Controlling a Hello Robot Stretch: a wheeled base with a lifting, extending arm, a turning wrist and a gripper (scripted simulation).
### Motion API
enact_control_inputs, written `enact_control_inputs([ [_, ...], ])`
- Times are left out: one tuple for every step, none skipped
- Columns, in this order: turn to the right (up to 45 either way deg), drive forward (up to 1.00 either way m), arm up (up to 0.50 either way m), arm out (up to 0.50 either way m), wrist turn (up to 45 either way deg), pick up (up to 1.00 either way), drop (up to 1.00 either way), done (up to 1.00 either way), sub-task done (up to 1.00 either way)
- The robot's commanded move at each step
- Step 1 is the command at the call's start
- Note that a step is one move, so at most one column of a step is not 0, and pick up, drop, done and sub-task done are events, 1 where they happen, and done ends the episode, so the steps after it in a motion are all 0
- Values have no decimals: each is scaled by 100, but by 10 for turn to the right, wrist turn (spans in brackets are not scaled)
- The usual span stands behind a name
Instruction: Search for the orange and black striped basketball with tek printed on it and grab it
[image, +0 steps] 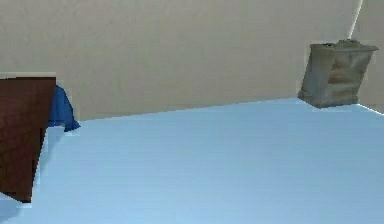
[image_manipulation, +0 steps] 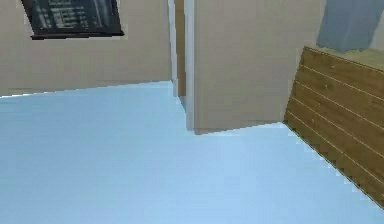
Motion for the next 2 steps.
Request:
enact_control_inputs([
  [-450, 0, 0, 0, 0, 0, 0, 0, 0],
  [-150, 0, 0, 0, 0, 0, 0, 0, 0],
])
